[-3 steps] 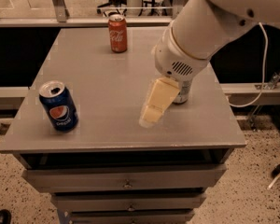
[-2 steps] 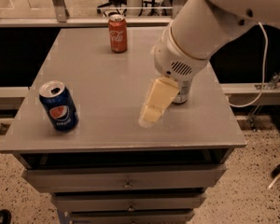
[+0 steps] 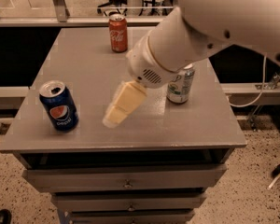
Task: Knock pepsi can over
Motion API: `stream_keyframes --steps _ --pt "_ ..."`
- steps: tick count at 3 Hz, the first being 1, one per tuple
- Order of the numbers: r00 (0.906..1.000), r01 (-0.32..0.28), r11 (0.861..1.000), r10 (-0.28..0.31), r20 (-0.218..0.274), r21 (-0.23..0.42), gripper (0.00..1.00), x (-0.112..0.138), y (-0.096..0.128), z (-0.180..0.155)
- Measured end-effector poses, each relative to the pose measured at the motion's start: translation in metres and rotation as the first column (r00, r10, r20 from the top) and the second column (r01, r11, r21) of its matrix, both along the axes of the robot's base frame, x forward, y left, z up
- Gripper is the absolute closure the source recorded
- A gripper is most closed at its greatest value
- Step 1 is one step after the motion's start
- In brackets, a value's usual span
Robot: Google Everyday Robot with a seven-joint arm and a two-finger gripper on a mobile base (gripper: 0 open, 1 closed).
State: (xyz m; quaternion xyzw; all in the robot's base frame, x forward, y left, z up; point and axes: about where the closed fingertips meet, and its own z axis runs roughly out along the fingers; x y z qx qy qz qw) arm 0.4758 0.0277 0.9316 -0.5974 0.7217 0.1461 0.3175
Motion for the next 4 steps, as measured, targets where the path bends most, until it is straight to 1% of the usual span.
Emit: stream_keyframes --steps 1,2,3,4 --pt "0.9985 -0.055 0.963 0.054 0.009 0.264 0.0 0.01 0.089 -0.001" --pt "0.9963 -0.083 0.923 0.085 0.011 0.376 0.0 0.011 0.128 -0.006" --pt "0.9933 -0.107 0.885 0.115 0.008 0.452 0.0 0.005 0.157 -0.03" --pt "0.9923 -0.114 0.869 0.124 0.011 0.482 0.0 0.004 0.165 -0.044"
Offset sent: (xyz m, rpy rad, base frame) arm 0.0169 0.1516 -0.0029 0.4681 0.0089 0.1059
